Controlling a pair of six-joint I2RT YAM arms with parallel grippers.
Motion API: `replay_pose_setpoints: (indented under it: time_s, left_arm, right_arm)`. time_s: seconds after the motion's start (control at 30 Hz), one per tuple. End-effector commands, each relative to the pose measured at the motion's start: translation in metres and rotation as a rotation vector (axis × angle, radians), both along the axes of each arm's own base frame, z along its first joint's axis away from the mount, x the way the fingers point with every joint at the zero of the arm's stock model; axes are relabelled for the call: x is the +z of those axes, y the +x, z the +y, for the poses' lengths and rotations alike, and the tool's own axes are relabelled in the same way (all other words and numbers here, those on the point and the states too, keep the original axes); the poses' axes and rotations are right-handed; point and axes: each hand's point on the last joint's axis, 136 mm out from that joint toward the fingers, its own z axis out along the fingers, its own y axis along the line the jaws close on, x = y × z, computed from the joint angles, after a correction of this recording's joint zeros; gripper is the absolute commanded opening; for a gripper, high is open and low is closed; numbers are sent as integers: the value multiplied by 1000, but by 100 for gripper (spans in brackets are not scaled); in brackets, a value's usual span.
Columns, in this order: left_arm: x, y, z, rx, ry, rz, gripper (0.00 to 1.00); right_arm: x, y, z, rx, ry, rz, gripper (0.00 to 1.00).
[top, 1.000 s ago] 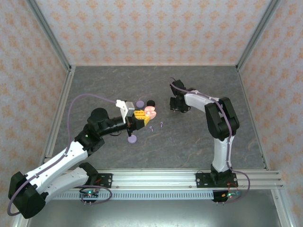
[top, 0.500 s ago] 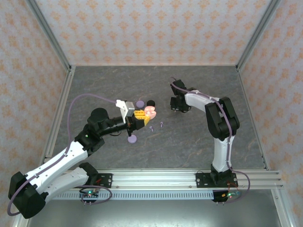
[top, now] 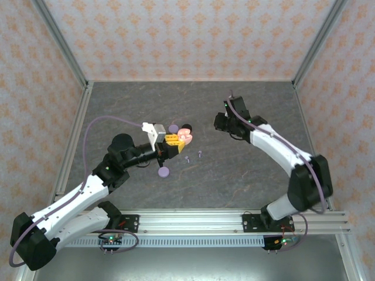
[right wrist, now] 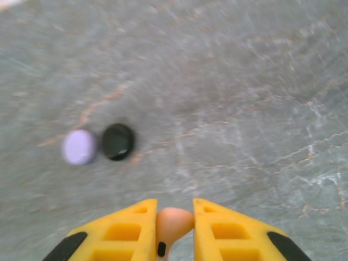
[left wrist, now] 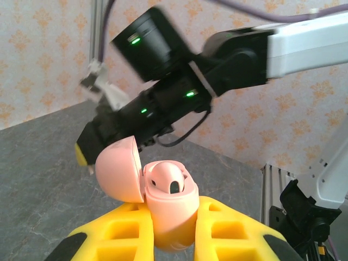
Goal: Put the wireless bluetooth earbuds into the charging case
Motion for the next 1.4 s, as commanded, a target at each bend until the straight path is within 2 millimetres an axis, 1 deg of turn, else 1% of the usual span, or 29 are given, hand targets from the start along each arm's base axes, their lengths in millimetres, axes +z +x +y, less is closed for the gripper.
replay_pose_setpoints:
  time_s: [0.0,0.23,0.37,0.5,0.73,0.9,1.1,1.37]
  left_arm:
    - [11,1,-1,3,-36,-40,0]
    - [6,5,-3,9,-33,-30,0]
    - [1,8,-4,17,-28,-22,0]
    - [-1,12,-4,34,-24,-9,0]
    - [-4,15,-3,47,-23,-1,0]
    - [-3,15,-3,47,-27,-2,0]
    - [-2,14,-3,45,-34,-2,0]
    - [0,13,-2,44,-39,-6,0]
  right_arm:
    - [32,-21,9,12,55,-79,19]
    - [104,-70,24,82,78,-254,18]
    - [132,-91,37,122,94,-334,17]
    - [153,-105,53,168,112,-398,17]
    - [172,-119,77,239,148,-466,17]
    - [179,-125,93,285,174,-492,17]
    - [179,-126,109,329,169,-497,17]
    - [172,-125,117,344,170,-480,17]
